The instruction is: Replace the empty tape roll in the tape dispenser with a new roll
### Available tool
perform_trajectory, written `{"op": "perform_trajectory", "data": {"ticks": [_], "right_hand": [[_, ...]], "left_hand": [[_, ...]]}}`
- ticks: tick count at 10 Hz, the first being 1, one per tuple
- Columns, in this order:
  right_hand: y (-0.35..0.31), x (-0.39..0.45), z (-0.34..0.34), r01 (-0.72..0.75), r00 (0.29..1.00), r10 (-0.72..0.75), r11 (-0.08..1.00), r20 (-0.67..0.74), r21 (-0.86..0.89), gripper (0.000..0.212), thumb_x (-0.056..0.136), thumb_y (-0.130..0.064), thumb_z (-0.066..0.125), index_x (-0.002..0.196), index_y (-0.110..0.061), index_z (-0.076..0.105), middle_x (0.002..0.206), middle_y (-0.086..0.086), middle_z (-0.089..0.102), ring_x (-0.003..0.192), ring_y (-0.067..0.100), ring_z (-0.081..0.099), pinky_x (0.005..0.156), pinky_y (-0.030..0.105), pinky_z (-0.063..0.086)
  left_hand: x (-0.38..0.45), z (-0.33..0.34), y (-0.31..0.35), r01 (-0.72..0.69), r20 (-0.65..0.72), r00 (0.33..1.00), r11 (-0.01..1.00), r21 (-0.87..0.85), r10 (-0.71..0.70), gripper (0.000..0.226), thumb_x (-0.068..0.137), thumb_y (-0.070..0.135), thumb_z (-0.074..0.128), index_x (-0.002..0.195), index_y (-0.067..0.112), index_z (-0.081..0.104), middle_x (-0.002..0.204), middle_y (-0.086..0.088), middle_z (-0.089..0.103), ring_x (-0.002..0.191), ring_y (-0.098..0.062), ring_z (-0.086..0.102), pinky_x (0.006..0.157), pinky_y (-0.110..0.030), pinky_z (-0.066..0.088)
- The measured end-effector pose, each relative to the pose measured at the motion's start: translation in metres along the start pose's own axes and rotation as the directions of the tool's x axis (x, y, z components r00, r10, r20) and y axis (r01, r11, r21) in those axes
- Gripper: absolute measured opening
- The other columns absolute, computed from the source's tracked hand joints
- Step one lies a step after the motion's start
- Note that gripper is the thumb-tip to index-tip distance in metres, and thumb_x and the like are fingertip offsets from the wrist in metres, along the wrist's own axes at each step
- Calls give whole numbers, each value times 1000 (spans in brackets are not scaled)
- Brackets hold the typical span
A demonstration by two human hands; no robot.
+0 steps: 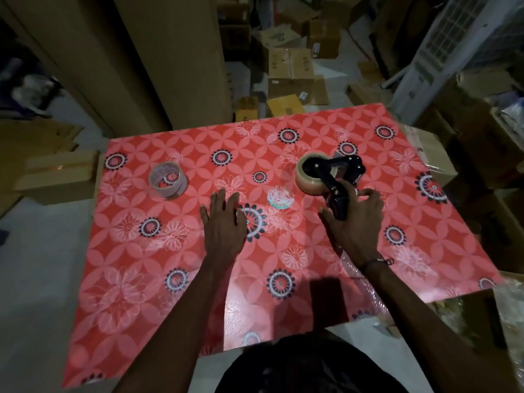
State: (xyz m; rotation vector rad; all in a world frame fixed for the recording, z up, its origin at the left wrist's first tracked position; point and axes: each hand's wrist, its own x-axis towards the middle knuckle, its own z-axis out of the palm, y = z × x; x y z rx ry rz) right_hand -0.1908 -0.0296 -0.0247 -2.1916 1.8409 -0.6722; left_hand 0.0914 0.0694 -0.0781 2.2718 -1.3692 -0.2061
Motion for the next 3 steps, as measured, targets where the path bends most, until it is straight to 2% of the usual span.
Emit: {"op": "perform_trajectory", "data": {"ticks": [1, 2, 3], "right_hand": [[-5, 11, -8, 100, 995, -100, 994, -4, 35, 75, 91, -55, 78, 154, -27, 50, 138, 18, 47, 124, 36, 44, 98, 48, 44], [-17, 40, -17, 247, 968, -250, 963, 22, 107, 72, 97, -53, 72, 156, -22, 46, 146, 15, 46, 132, 34, 43, 104, 50, 48], [-32, 79, -15, 295, 949, -310, 940, 63, 172, 75, 103, -51, 64, 163, -14, 38, 168, 18, 36, 154, 37, 33, 124, 51, 34]], "left_hand": [[-1, 0, 4, 13, -39, 999, 1000, -4, -13, 50, 109, 36, 38, 157, 25, 45, 171, -7, 35, 161, -27, 25, 131, -62, 11], [11, -10, 21, 2, -134, 991, 998, -58, -10, 56, 112, 38, 33, 165, 21, 34, 175, -6, 28, 163, -26, 21, 133, -56, 11], [41, -28, 39, -50, -204, 978, 998, -29, 43, 61, 112, 35, 33, 169, 16, 21, 178, -6, 16, 165, -25, 12, 134, -48, 3]]}}
